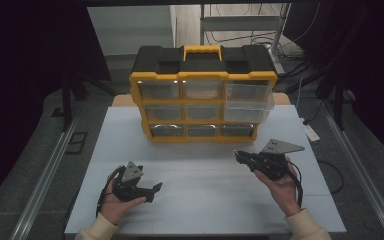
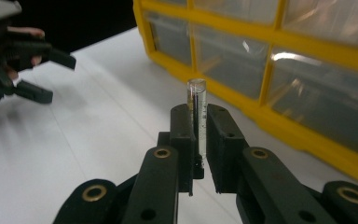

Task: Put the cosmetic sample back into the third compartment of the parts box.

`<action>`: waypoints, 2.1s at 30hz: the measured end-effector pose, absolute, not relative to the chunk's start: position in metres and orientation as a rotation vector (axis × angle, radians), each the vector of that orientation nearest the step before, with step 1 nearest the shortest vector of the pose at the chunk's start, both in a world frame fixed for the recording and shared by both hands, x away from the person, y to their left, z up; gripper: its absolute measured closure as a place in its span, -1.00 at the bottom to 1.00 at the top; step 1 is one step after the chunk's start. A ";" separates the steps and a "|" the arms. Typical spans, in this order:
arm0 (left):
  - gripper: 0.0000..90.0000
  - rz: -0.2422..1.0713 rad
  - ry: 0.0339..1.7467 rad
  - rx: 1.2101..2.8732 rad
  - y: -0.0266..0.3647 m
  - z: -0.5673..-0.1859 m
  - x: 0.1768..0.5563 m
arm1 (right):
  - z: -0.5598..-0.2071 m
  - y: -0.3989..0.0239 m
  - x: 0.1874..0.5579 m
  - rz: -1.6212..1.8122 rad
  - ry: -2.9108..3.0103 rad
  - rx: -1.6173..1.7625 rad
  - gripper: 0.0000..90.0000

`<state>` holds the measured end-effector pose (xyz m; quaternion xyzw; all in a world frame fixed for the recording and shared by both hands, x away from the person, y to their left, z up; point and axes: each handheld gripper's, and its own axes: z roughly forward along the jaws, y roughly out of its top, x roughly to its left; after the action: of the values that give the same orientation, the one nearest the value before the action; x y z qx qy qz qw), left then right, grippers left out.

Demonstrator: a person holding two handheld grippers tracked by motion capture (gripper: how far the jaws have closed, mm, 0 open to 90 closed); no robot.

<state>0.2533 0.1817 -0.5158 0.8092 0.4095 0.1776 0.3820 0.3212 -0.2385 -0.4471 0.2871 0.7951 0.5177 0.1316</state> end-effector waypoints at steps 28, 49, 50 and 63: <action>-0.80 0.457 1.048 2.063 0.182 -0.515 0.254 | -0.386 -0.247 0.303 1.689 2.119 0.744 0.81; -0.80 0.457 1.047 2.059 0.181 -0.515 0.254 | -0.348 -0.243 0.299 1.765 2.058 0.693 0.81; -0.80 0.456 1.047 2.059 0.181 -0.515 0.254 | -0.345 -0.243 0.299 1.766 2.055 0.689 0.81; -0.80 0.451 1.050 2.064 0.181 -0.516 0.255 | -0.312 -0.238 0.310 1.790 2.050 0.662 0.81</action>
<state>0.2545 0.1811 -0.5157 0.8088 0.4113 0.1767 0.3815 0.3104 -0.2381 -0.3122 0.2329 0.7213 0.6299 0.1694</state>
